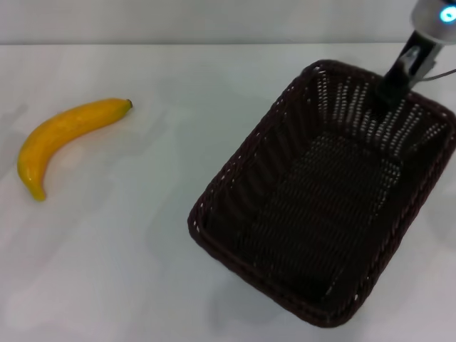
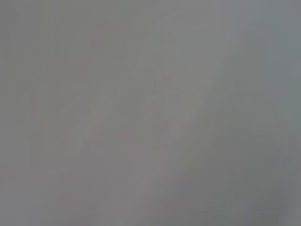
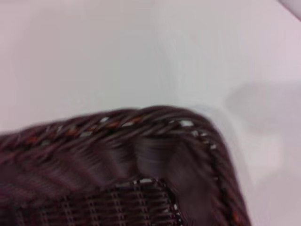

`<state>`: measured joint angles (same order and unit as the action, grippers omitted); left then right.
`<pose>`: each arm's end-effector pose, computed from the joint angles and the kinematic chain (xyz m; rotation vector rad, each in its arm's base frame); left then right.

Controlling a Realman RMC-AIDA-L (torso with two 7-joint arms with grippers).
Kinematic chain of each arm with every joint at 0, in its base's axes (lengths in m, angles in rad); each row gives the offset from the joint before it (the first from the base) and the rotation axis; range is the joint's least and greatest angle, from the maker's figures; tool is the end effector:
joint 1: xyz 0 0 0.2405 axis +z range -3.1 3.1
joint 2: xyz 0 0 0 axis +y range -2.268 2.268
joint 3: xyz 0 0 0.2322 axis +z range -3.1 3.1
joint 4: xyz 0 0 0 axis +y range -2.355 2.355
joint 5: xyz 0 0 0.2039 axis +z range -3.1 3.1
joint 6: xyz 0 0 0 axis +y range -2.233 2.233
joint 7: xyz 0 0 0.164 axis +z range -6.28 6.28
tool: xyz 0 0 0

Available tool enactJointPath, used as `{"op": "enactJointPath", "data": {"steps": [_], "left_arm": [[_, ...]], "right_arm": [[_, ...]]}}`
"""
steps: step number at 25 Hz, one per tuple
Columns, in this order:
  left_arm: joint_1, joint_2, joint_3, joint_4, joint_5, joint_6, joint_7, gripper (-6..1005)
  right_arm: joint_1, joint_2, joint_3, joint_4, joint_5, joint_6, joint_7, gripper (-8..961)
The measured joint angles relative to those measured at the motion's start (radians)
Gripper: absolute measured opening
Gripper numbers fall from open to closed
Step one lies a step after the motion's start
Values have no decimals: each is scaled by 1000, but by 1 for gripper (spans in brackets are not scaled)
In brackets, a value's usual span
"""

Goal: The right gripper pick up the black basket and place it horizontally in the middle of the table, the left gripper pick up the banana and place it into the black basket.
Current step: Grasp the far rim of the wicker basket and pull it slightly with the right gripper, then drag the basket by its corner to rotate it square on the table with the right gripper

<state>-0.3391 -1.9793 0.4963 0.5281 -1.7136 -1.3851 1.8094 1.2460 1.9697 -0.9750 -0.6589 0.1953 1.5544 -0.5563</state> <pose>-0.3145 0.3293 0.1140 -1.8358 -0.8198 -1.0598 0.1256 0.4271 0.0240 -2.4288 1.0346 -0.7362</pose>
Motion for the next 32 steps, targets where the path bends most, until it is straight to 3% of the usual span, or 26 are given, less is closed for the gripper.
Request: {"op": "enactJointPath", "data": {"steps": [5, 8, 14, 19, 20, 21, 24, 29, 32], "left_arm": [[-12, 7, 4, 3, 36, -5, 66, 874], [-13, 14, 5, 14, 48, -6, 84, 874], [-20, 19, 5, 50, 95, -14, 95, 875], [-23, 24, 7, 67, 121, -19, 94, 875], [-23, 27, 7, 70, 122, -18, 95, 875], [-23, 28, 7, 72, 122, -18, 97, 875], [-27, 28, 7, 73, 122, -18, 109, 875], [-37, 28, 7, 73, 124, -11, 127, 875], [-49, 28, 7, 73, 131, -10, 128, 874]], "right_arm": [[-50, -66, 116, -3, 7, 33, 153, 204], [-93, -80, 176, -44, 9, 73, 208, 188], [-152, -87, 208, -104, 6, 135, 272, 176], [-210, -67, 235, -187, 3, 194, 304, 170], [-221, -57, 258, -210, 9, 202, 308, 169], [-243, -35, 346, -247, 45, 200, 309, 166], [-291, -20, 431, -259, 95, 193, 317, 155], [-343, 17, 430, -290, 95, 196, 329, 153], [-357, 28, 422, -303, 92, 200, 331, 154]]}}
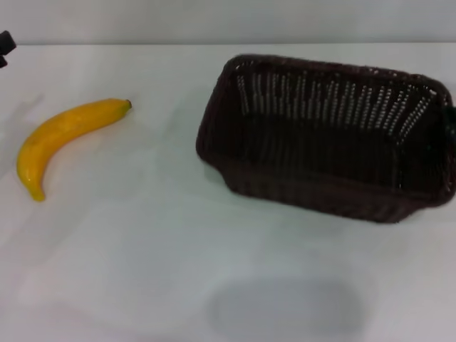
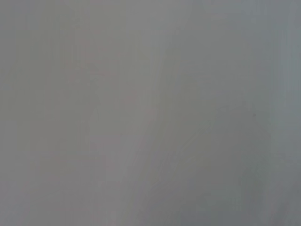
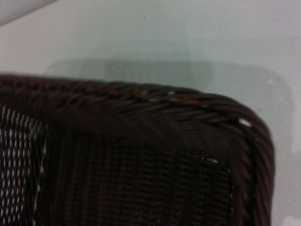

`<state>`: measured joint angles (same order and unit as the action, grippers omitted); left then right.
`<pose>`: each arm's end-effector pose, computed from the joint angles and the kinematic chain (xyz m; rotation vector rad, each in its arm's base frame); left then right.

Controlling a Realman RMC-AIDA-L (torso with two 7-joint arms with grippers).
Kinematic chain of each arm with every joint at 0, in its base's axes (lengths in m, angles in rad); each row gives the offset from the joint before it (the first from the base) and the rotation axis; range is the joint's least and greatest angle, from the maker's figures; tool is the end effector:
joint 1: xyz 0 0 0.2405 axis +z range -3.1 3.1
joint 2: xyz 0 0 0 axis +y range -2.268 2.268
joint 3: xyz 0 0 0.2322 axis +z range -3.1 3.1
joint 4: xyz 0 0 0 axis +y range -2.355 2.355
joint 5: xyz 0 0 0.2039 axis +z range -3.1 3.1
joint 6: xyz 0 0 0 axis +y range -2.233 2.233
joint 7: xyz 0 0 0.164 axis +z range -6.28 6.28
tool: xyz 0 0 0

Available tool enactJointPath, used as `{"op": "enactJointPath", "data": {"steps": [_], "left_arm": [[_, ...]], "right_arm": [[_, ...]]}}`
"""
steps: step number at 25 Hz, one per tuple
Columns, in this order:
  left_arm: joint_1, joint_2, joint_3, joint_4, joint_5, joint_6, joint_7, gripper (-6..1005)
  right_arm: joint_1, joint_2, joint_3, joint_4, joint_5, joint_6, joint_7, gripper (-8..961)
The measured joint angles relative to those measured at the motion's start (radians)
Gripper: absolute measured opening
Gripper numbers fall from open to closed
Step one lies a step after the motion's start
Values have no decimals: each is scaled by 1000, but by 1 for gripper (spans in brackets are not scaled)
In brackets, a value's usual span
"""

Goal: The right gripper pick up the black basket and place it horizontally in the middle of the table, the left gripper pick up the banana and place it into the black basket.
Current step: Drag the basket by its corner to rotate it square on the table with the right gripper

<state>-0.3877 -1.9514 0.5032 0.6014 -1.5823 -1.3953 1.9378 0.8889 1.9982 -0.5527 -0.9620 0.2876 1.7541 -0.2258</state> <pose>-0.2991 0.3443 0.1194 -2.0162 -0.5684 -0.8553 0.2165 0.3736 0.0706 -1.9456 2.0337 -0.1230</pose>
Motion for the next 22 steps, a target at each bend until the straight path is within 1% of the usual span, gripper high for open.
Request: {"op": "enactJointPath", "data": {"steps": [4, 6, 10, 14, 17, 19, 22], "left_arm": [[-6, 0, 0, 0, 4, 2, 0, 874], [-8, 1, 0, 1, 4, 3, -1, 874], [-11, 1, -4, 2, 4, 3, -9, 874], [-9, 1, -6, 18, 4, 4, -22, 874], [-4, -5, -7, 30, 3, 4, -29, 874], [-4, -5, -8, 31, 1, 4, -34, 875], [-3, -6, -8, 31, -1, 4, -41, 875]], "right_arm": [[7, 2, -66, -4, -2, 8, -3, 153], [17, -3, -101, -6, 3, 8, -7, 152], [41, -25, -133, 9, 7, 10, -17, 151], [66, -58, -172, 32, 19, 12, -30, 149], [83, -78, -197, 63, 45, 13, -44, 148], [95, -88, -208, 82, 53, 15, -52, 148], [104, -93, -213, 109, 56, 25, -64, 147]]}}
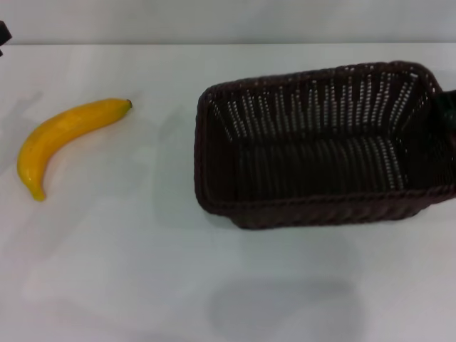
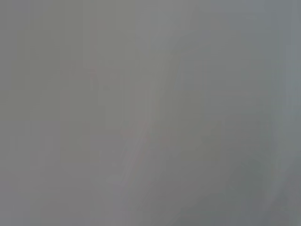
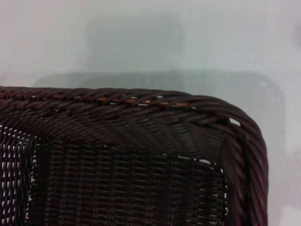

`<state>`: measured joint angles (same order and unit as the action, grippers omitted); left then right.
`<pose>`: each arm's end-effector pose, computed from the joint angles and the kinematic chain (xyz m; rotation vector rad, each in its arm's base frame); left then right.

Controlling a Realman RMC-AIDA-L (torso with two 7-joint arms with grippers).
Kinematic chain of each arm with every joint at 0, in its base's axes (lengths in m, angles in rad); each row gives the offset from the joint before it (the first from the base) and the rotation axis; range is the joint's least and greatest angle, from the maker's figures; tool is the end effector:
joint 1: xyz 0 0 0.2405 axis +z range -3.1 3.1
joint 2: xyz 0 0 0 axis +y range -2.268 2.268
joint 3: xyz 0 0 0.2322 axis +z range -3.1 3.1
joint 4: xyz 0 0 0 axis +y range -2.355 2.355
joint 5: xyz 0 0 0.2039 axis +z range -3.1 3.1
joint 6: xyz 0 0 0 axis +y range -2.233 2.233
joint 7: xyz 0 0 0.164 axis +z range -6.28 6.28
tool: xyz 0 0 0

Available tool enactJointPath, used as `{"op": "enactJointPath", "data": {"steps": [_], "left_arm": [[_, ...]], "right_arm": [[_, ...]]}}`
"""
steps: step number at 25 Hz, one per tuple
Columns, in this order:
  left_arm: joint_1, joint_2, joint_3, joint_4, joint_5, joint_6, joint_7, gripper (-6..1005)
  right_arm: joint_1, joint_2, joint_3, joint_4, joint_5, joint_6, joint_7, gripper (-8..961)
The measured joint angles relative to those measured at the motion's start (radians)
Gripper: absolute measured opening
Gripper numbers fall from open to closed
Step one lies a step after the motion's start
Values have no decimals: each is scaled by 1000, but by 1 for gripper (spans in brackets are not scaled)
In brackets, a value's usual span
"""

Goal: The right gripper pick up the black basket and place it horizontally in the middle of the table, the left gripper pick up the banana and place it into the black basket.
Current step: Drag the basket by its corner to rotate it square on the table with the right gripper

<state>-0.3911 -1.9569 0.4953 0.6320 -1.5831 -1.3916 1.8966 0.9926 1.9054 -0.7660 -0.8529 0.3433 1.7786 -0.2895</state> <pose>-0.2956 0.3471 0.1252 -2.0010 -0.5807 -0.8733 0.1841 0.3897 0.0743 -2.1578 1.7923 -0.3766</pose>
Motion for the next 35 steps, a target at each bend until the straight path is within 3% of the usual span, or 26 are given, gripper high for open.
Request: {"op": "enactJointPath", "data": {"steps": [8, 13, 18, 26, 31, 35], "left_arm": [[-3, -3, 1, 0, 0, 1, -2, 875], [-4, -9, 0, 0, -1, 1, -2, 874], [-1, -12, 0, 0, -3, 0, -2, 874], [6, -16, 0, 11, -3, -10, -20, 875], [14, -22, -1, 23, -4, -12, -29, 875], [17, -25, -1, 23, -11, -13, -30, 875]], "right_arm": [[-17, 16, -8, -12, -1, 14, -17, 145], [-32, 38, -27, -44, -3, 13, -22, 144], [-36, 74, -36, -101, 1, 32, -57, 143], [-54, 86, -42, -119, -8, 40, -48, 166], [-79, 98, -56, -155, -12, 48, -35, 359], [-88, 99, -63, -174, -20, 51, -29, 360]]}}
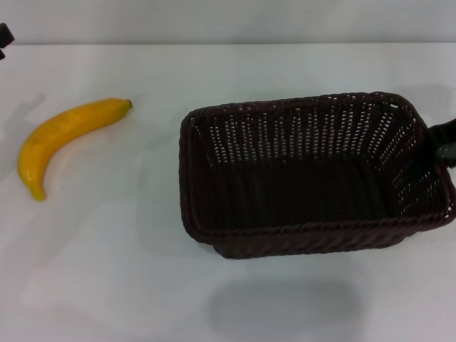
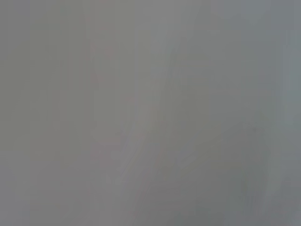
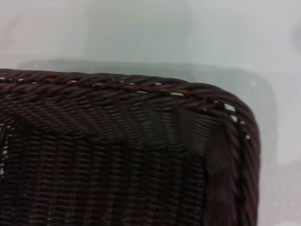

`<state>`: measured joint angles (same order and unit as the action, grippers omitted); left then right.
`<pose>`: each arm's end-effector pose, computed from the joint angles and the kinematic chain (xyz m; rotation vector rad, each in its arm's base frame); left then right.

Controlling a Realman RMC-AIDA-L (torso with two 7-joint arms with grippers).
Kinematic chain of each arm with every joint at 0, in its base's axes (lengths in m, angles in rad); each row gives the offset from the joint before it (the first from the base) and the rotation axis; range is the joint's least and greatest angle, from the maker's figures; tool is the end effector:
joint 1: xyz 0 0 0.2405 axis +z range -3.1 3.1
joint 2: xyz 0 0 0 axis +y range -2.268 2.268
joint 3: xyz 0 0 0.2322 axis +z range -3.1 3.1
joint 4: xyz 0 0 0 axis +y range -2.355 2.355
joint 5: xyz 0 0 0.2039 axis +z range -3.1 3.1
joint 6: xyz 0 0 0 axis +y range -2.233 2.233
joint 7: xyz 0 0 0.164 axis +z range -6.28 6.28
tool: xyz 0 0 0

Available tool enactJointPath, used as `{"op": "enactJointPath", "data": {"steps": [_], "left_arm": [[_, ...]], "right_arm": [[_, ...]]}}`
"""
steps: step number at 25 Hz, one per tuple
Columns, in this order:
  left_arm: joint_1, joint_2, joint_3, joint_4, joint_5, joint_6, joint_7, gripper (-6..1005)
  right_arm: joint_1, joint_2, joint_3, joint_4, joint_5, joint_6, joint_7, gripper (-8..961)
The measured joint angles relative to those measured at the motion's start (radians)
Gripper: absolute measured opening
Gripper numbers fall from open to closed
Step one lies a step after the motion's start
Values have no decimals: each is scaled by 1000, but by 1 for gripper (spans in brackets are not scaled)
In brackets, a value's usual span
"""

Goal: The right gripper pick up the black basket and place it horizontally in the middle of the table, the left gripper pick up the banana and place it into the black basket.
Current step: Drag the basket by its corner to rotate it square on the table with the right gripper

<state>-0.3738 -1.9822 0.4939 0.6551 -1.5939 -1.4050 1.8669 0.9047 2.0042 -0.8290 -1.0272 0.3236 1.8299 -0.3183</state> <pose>-0.2942 0.3415 0.1210 -1.9885 -0.6118 -0.9130 0.1883 0.3673 0.0574 -2.2073 1.7209 -0.4477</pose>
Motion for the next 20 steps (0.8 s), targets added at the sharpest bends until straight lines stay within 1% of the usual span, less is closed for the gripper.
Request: {"op": "enactJointPath", "data": {"steps": [2, 5, 7, 10, 12, 14, 16, 20], "left_arm": [[4, 0, 0, 0, -6, -2, 0, 874], [12, 0, -1, 0, -13, -10, -1, 874], [23, 0, -1, 5, -22, -13, -6, 874], [37, -2, -2, 21, -30, -15, -15, 875], [73, -13, -4, 66, -51, -20, -42, 875], [87, -17, -11, 77, -64, -21, -58, 875], [96, -19, -17, 79, -75, -23, -76, 874], [106, -15, -17, 80, -76, -24, -141, 874]], "right_arm": [[-2, -4, -1, -13, -2, 2, 2, 360], [-9, -17, -1, -33, 8, 5, 1, 361], [-16, -31, -11, -43, 31, 10, -5, 361], [-29, -58, -46, -58, 89, 17, -15, 361], [-41, -75, -62, -72, 126, 19, -19, 361], [-56, -100, -74, -80, 184, 25, -28, 362], [-72, -120, -81, -88, 231, 34, -40, 362], [-117, -146, -65, -162, 302, 70, -88, 363]]}}
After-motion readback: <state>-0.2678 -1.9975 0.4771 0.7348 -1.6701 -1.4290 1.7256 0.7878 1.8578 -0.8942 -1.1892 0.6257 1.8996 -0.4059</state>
